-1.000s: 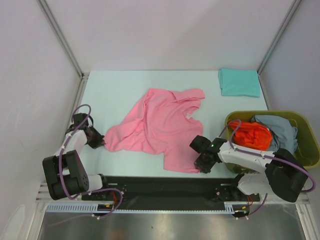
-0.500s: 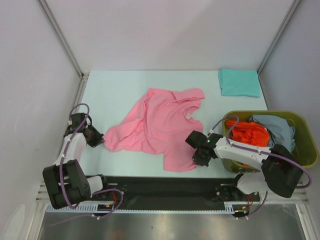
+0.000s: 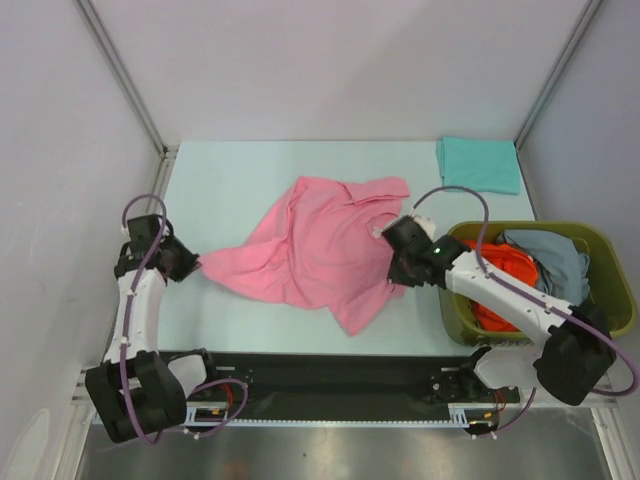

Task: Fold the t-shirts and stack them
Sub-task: Flatten the tshirt out

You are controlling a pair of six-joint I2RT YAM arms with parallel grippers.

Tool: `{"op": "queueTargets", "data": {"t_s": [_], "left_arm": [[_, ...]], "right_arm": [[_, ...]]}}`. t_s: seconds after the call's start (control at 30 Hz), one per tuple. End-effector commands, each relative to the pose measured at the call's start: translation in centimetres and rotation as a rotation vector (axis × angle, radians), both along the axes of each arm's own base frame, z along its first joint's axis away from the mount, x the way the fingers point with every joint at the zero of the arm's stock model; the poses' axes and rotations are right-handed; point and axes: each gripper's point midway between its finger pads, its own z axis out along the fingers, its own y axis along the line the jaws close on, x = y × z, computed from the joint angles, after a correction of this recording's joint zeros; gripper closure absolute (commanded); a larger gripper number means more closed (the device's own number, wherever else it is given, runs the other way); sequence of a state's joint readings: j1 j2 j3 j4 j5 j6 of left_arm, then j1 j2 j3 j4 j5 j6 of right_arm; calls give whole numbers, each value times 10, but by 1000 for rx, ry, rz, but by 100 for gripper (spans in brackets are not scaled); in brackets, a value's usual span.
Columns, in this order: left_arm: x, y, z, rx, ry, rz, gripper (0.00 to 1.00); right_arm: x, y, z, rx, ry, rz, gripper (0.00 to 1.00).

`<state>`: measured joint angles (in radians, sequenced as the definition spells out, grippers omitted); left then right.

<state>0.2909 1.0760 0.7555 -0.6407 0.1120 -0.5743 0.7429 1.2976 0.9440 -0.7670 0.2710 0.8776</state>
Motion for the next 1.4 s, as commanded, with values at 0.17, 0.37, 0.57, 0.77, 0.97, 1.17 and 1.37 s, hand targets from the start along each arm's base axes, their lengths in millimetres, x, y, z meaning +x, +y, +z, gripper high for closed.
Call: {"op": "queueTargets", "data": {"t_s": [0.17, 0.37, 0.57, 0.77, 0.97, 1.17, 1.37], "left_arm": [[41, 33, 125, 186, -191, -2, 100], [71, 38, 192, 227, -314, -38, 100], [95, 30, 259, 171, -499, -19, 100], [98, 30, 340, 177, -757, 44, 100], [71, 23, 403, 262, -902, 14, 100], [22, 9, 486, 358, -1112, 12, 100], [-69, -14, 575, 467, -1379, 25, 100]], "right_arm": [[89, -48, 188, 30, -444, 109, 100], [103, -67, 310, 128, -698, 75, 100], [101, -72, 397, 196, -900, 59, 100], [106, -81, 456, 195, -1082, 46, 100], [80, -86, 514, 229, -1294, 81, 100], [17, -101, 564, 248, -1489, 107, 100], [-81, -109, 623, 294, -1728, 224, 100]]}}
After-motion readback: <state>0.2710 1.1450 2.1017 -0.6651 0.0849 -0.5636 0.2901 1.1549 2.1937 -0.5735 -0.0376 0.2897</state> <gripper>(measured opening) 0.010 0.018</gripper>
